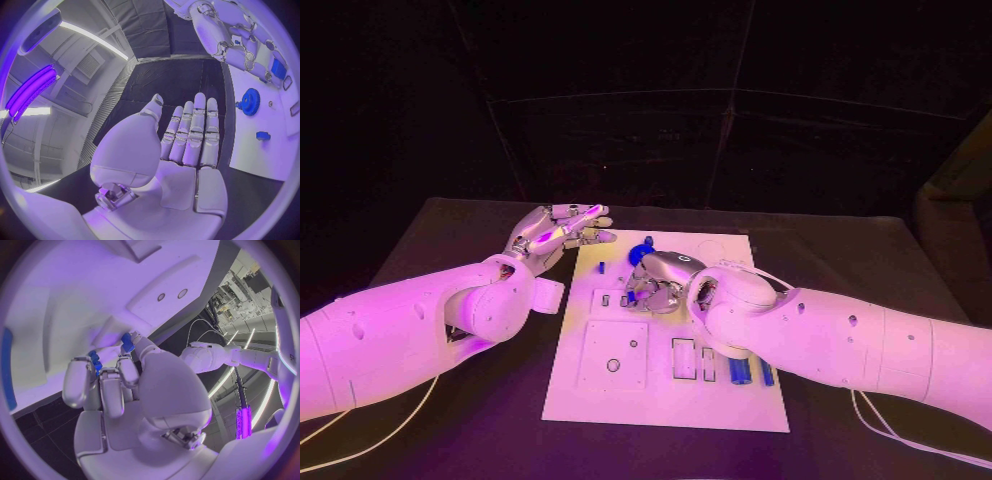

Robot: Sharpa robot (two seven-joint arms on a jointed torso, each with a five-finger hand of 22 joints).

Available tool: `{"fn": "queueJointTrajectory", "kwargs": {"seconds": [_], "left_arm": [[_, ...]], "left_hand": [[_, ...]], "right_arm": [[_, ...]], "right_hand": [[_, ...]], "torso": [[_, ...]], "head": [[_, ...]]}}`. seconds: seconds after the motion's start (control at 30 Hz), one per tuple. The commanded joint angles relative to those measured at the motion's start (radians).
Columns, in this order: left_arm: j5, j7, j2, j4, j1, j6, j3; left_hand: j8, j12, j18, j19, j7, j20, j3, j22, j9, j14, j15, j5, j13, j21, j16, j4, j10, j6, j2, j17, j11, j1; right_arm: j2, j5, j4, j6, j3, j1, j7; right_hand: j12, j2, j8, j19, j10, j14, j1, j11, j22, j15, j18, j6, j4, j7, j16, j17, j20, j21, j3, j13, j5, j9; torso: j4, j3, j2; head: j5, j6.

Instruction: Assemble the parts on the task board

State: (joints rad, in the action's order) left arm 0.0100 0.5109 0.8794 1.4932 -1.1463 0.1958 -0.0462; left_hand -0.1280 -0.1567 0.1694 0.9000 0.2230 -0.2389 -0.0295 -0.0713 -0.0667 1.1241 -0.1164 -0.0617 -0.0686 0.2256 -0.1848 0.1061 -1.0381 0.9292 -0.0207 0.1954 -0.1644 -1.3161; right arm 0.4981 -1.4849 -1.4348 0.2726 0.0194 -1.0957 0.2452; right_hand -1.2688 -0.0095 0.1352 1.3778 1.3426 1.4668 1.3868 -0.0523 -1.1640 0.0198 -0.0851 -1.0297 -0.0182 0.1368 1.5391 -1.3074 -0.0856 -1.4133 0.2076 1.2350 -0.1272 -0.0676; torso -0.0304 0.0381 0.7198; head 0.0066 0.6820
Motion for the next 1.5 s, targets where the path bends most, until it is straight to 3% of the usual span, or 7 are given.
{"fn": "queueJointTrajectory", "kwargs": {"seconds": [0.03,0.8,1.0,1.27,1.4,1.5], "left_arm": [[0.001,0.010,0.000,0.001,-0.002,-0.007,0.001],[0.001,0.009,-0.001,0.000,-0.001,-0.007,0.001],[0.001,0.009,0.000,0.001,-0.001,-0.007,0.001],[0.001,0.009,0.000,0.001,-0.001,-0.007,0.001],[0.001,0.008,0.000,0.000,-0.001,-0.006,0.001],[0.001,0.004,0.000,-0.002,-0.001,-0.004,0.001]], "left_hand": [[0.003,0.005,0.016,0.006,0.003,0.000,0.002,0.002,0.001,0.005,-0.005,0.006,0.001,-0.006,0.004,-0.004,-0.004,-0.001,-0.009,0.001,-0.004,-0.002],[0.004,0.006,0.016,0.006,0.003,0.000,0.002,0.002,0.001,0.006,-0.005,0.006,0.001,-0.007,0.005,-0.006,-0.004,0.000,-0.010,0.001,-0.004,-0.003],[0.004,0.006,0.016,0.006,0.003,0.000,0.002,0.002,0.001,0.006,-0.005,0.006,0.001,-0.007,0.005,-0.006,-0.004,0.000,-0.010,0.001,-0.004,-0.003],[0.004,0.006,0.016,0.006,0.003,0.000,0.002,0.002,0.001,0.006,-0.005,0.006,0.001,-0.007,0.005,-0.006,-0.004,0.000,-0.010,0.001,-0.004,-0.003],[0.004,0.006,0.016,0.007,0.003,0.000,0.002,0.002,0.001,0.007,-0.005,0.006,0.001,-0.008,0.006,-0.007,-0.005,0.000,-0.011,0.002,-0.004,-0.003],[0.002,0.007,0.017,0.049,-0.007,0.014,0.006,-0.005,0.000,0.061,0.011,0.006,0.000,0.009,-0.015,-0.016,-0.019,0.011,-0.017,0.020,0.006,-0.002]], "right_arm": [[0.004,-0.036,0.002,-0.057,0.006,0.006,0.044],[0.006,-0.063,-0.005,-0.077,0.006,0.006,0.071],[0.006,-0.066,-0.005,-0.058,0.006,0.006,0.080],[0.006,-0.067,-0.010,0.044,0.006,0.006,0.068],[0.014,-0.060,-0.025,0.148,0.006,0.008,0.019],[0.028,-0.049,-0.044,0.200,0.006,0.009,-0.021]], "right_hand": [[0.006,-0.011,-0.009,0.000,-0.007,0.088,-0.011,-0.002,0.001,0.000,0.007,0.010,-0.001,0.005,0.002,-0.193,-0.001,0.000,0.004,-0.001,0.007,0.001],[0.016,-0.043,-0.026,-0.001,-0.015,0.088,-0.046,-0.009,0.003,-0.006,0.006,0.029,-0.009,0.012,0.001,-0.191,-0.007,0.002,-0.005,-0.012,0.007,0.001],[0.042,-0.069,-0.039,-0.003,-0.038,0.087,-0.083,-0.013,0.007,-0.010,0.006,0.049,-0.026,0.015,0.000,-0.190,-0.010,0.004,-0.033,-0.040,-0.012,0.002],[0.084,-0.093,-0.059,-0.004,-0.084,0.087,-0.122,-0.022,0.011,-0.018,0.005,0.094,-0.063,0.024,-0.001,-0.188,-0.017,0.007,-0.098,-0.094,-0.013,0.003],[0.077,-0.099,-0.066,-0.005,-0.083,0.086,-0.117,-0.027,0.012,-0.022,0.005,0.117,-0.075,0.030,-0.002,-0.187,-0.021,0.007,-0.126,-0.093,-0.022,0.004],[0.069,-0.101,-0.069,-0.004,-0.078,0.086,-0.107,-0.031,0.011,-0.025,0.005,0.135,-0.084,0.035,-0.003,-0.186,-0.024,0.007,-0.146,-0.089,-0.026,0.003]], "torso": [[0.0003,-0.0001,0.000],[0.0005,-0.0001,0.000],[0.0002,0.0002,0.000],[0.0003,-0.0003,0.000],[-0.0009,-0.0009,0.000],[0.0004,-0.0020,0.000]], "head": [[0.001,0.001],[-0.004,0.000],[-0.005,0.002],[-0.007,0.000],[-0.008,-0.001],[-0.005,-0.003]]}}
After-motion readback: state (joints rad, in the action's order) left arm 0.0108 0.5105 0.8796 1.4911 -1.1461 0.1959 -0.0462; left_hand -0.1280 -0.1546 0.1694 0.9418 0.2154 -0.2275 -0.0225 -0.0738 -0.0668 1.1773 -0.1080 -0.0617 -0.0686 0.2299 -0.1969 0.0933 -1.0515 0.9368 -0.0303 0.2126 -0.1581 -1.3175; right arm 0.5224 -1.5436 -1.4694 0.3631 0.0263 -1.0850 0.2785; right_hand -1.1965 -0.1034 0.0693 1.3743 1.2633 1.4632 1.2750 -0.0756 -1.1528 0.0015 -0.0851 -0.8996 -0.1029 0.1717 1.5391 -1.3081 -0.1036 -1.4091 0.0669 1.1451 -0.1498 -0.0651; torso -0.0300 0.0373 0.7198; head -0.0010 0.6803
